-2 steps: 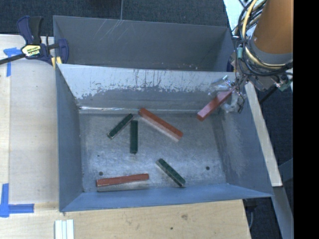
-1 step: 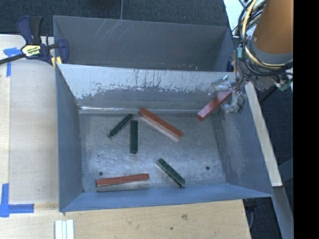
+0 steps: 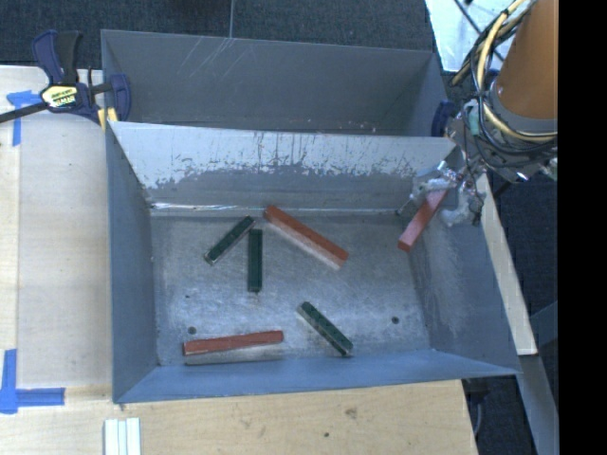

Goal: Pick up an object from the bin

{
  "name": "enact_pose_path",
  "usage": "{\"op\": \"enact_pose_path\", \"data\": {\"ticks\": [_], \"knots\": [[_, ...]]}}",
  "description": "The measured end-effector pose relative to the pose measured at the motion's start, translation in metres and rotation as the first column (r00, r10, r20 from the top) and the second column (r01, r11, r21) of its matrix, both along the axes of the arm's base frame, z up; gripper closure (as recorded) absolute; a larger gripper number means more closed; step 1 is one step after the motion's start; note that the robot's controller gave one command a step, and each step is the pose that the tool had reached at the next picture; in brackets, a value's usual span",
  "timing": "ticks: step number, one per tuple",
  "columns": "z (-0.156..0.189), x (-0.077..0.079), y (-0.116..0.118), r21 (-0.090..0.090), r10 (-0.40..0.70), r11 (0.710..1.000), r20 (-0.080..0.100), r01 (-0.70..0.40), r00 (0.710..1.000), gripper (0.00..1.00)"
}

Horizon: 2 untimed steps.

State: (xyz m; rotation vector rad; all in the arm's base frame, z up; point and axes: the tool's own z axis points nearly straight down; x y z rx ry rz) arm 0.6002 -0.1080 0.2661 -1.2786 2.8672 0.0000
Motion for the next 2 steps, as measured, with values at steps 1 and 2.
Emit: {"op": "enact_pose_path", "data": {"ticks": [1,2], "knots": [[-0.010,0.000,-0.003,0.000,-0.008,1.000,-0.001,0.008,1.000,1.00],[-0.029,0.018,-0.033,-0.001,-0.014,1.000,0.002,0.014,1.000,1.00]]}}
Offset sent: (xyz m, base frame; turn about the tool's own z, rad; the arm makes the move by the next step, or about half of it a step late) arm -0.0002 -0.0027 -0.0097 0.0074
